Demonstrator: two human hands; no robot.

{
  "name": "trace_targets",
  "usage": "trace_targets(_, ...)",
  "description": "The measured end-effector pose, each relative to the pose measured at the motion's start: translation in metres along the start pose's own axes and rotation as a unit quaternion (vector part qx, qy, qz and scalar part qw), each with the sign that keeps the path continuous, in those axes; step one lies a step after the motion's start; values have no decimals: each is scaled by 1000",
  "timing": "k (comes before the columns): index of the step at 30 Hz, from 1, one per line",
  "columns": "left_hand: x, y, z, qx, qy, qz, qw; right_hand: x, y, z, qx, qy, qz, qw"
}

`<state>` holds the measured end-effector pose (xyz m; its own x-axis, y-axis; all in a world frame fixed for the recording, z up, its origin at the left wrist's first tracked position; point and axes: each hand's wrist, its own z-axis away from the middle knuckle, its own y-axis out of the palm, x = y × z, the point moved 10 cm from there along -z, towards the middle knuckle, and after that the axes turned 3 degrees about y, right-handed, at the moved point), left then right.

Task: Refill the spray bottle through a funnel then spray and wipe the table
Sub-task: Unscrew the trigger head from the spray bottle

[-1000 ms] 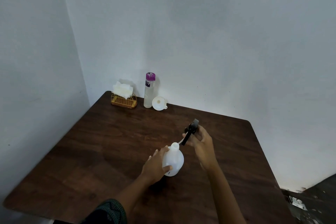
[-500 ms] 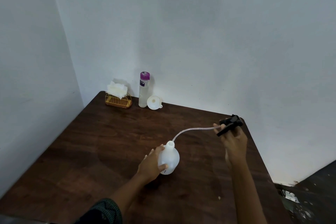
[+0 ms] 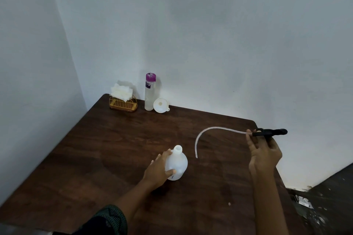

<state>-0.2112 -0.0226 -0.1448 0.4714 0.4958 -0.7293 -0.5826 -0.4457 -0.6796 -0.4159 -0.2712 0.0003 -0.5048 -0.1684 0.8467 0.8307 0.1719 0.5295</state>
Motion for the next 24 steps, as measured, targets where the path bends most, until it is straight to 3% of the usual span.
trace_targets(3, 0, 0, 0, -1, 2, 3, 1000, 2, -13, -11, -29, -23, 60, 998)
trace_targets(7, -2, -1, 0, -4, 6, -12, 1000, -20, -14, -24, -10, -10, 251, 968)
trace_targets(11, -4, -2, -2, -2, -8, -64, 998, -64, -7, -18, 62, 8, 492, 869)
trace_targets(17, -8, -3, -4, 9, -18, -130, 991, -158, -50, -17, 101, 130, 677, 717)
trace_targets(24, -7, -4, -2, 12, -16, -132, 991, -163, -49, -9, 94, 88, 738, 662)
